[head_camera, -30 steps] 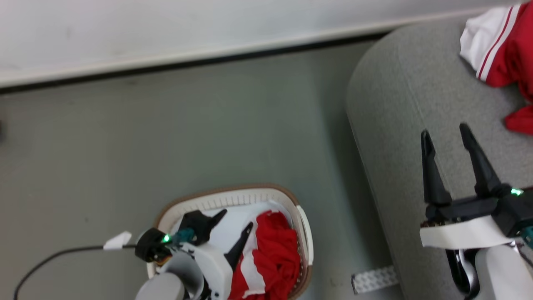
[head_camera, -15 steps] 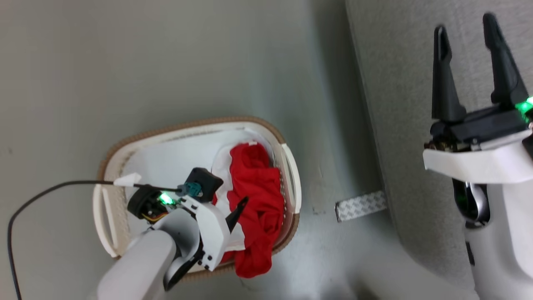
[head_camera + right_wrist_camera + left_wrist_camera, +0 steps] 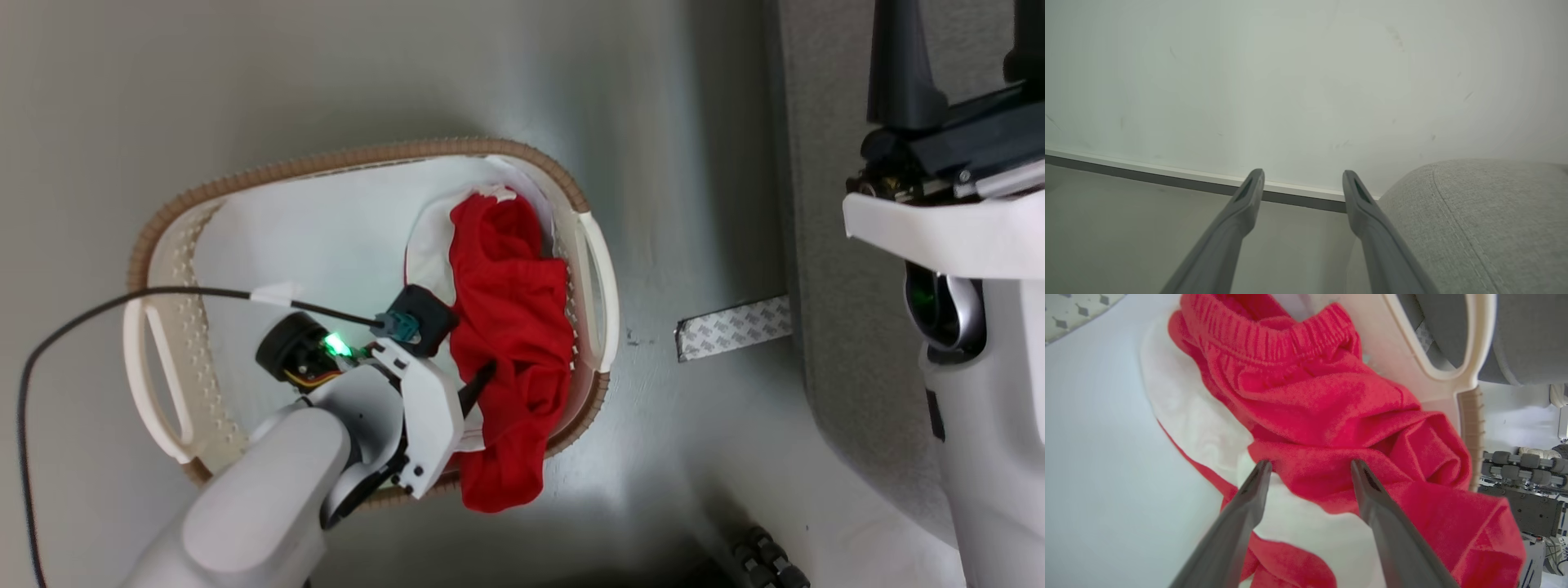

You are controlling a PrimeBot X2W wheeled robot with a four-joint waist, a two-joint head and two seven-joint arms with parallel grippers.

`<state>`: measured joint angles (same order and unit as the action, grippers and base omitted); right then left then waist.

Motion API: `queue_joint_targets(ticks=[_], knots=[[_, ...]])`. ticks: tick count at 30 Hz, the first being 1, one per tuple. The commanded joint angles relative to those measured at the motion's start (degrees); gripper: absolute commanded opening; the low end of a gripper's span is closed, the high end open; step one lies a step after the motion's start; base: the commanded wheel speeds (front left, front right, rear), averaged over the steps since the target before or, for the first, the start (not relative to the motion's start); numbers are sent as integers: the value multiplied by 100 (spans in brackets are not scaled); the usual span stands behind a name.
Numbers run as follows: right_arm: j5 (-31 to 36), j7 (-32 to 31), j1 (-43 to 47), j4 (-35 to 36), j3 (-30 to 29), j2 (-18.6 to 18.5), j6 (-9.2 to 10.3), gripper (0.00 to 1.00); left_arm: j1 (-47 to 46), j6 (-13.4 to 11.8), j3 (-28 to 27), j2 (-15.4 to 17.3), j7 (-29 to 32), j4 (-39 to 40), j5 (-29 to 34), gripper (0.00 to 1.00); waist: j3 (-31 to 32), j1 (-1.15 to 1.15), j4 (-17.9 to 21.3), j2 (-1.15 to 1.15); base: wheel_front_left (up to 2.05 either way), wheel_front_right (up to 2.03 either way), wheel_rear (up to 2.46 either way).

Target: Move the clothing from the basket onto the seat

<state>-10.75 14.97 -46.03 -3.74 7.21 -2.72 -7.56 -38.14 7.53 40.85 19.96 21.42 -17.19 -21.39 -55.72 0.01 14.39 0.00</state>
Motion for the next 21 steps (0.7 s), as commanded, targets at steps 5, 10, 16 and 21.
queue_joint_targets(ticks=[5, 10, 16, 21], knots=[[-22, 14, -257, 60, -20, -14, 15, 100, -227, -11, 223, 106, 127, -44, 43, 100, -324, -1, -44, 0, 0, 0, 0], [48, 14, -320, 30, -56, -14, 15, 100, -357, -11, 559, 125, 163, -92, -53, 100, -383, -1, -109, 0, 0, 0, 0], [43, 14, -339, 18, -37, -15, 15, 100, -518, -11, 893, 161, 153, -236, -132, 100, -432, -1, -151, 0, 0, 0, 0], [22, 14, -349, 29, -63, -14, 15, 100, -699, -10, 1194, 154, 113, -349, -316, 0, -489, -1, -147, 0, 0, 0, 0]])
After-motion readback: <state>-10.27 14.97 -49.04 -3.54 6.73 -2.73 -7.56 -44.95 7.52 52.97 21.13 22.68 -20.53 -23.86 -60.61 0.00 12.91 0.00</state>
